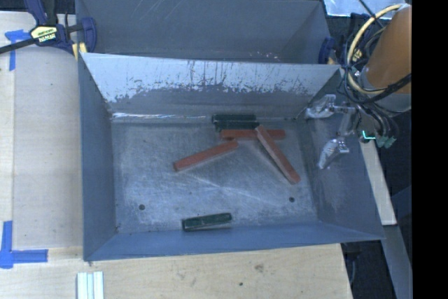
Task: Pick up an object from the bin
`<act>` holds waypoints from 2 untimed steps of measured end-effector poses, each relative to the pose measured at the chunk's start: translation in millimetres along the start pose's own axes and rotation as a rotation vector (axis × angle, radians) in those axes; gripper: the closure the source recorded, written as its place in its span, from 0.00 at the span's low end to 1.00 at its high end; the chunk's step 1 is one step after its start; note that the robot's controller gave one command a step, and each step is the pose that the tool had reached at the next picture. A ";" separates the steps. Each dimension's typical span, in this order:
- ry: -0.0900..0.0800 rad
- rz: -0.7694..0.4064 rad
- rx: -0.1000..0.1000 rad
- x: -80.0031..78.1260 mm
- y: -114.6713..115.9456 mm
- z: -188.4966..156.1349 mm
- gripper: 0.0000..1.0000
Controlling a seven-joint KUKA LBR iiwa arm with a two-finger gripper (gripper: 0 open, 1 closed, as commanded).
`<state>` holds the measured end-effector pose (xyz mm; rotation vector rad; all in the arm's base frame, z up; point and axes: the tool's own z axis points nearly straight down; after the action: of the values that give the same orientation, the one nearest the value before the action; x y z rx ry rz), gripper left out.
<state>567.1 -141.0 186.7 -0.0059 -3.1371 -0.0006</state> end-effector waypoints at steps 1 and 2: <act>-0.008 -0.003 0.002 -1.9 0.6 -4.7 0.00; -0.012 0.094 0.001 -7.9 -2.9 59.0 0.00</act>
Offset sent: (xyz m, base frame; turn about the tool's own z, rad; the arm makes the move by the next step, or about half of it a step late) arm 0.0101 -0.0044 -0.1167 0.1735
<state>574.8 -143.8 127.6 -0.1532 -3.1450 0.0013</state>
